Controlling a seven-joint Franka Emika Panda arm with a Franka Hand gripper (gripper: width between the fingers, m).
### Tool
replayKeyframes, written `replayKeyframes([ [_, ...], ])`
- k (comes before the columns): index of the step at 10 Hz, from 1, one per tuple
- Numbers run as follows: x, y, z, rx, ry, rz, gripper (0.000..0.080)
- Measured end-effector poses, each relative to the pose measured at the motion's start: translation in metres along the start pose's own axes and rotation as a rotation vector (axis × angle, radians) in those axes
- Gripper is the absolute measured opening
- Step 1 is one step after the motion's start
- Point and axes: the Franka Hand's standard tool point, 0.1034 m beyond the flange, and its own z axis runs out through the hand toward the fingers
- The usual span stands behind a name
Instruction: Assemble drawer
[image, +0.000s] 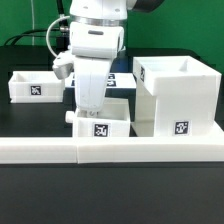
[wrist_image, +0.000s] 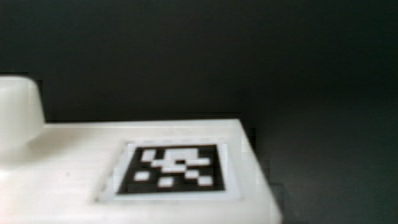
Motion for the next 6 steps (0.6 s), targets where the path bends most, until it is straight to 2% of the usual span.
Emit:
replayKeyframes([
  [6,0.0028,-0.0003,0.0008,0.004,0.004,-0.031,0.0042],
])
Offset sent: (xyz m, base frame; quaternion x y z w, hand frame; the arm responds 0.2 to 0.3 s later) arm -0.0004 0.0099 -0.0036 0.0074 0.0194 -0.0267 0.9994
